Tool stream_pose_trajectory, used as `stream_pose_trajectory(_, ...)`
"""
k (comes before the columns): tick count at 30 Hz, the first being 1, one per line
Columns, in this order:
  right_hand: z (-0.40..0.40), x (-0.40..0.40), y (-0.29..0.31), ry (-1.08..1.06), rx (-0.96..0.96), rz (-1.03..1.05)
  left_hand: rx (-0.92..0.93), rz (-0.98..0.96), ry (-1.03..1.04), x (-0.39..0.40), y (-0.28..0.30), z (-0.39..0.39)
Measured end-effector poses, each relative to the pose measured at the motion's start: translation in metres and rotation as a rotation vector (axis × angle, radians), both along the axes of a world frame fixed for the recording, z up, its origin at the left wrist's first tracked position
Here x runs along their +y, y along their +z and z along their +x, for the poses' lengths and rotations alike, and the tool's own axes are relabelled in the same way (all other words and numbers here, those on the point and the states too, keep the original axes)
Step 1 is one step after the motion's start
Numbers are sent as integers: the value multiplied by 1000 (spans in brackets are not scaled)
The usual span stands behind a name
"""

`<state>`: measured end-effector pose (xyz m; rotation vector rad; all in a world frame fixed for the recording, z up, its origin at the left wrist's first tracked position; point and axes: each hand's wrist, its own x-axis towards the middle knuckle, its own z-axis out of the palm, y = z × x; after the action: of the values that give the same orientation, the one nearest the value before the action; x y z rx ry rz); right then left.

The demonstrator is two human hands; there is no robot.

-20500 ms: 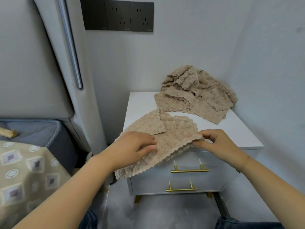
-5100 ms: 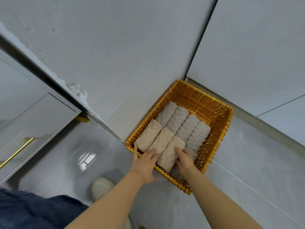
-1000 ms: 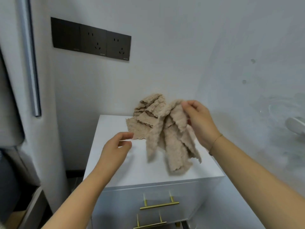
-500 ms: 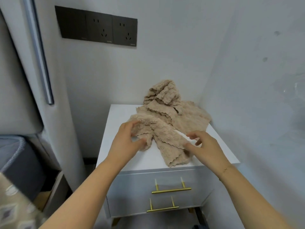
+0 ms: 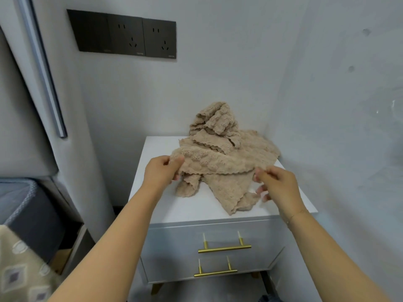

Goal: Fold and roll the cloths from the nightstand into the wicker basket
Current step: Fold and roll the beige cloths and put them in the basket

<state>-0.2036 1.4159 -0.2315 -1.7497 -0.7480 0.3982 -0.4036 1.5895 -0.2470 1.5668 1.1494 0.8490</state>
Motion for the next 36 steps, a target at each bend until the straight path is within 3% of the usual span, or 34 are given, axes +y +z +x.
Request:
stream_pose_trajectory(2, -4, 7, 10, 8, 314, 173, -231, -257, -38, 1, 9, 0)
stream_pose_trajectory(4, -9, 20, 17, 8, 459, 317, -393, -379, -98, 4, 14, 0)
stream_pose_trajectory(8, -21, 45, 31, 41, 583, 621, -624, -246, -142, 1, 32, 5)
stream_pose_trajectory(11, -27, 49, 46, 118, 533, 768, -700, -26, -96, -3, 51, 0)
stream_pose_trajectory(15, -32, 34, 53, 141, 413, 779, -505, 266, -58, -9, 61, -26)
stream_pose_trajectory(18, -32, 8, 45, 176, 288, 637, -218, 392, -45, -22, 53, -54)
stream_pose_trajectory(24, -27, -32, 12, 400, -62, 227, 330, 377, -201, -44, 26, -107)
stream_pose_trajectory(27, -29, -40, -3, 364, -124, 142, 445, 312, -235, -47, 15, -121)
stream_pose_trajectory(31, -31, -51, -8, 380, -217, 2, 439, 272, -401, -54, 10, -135)
stream_pose_trajectory(36, -33, -51, 0, 354, -108, 64, 653, 390, -610, -51, -2, -147)
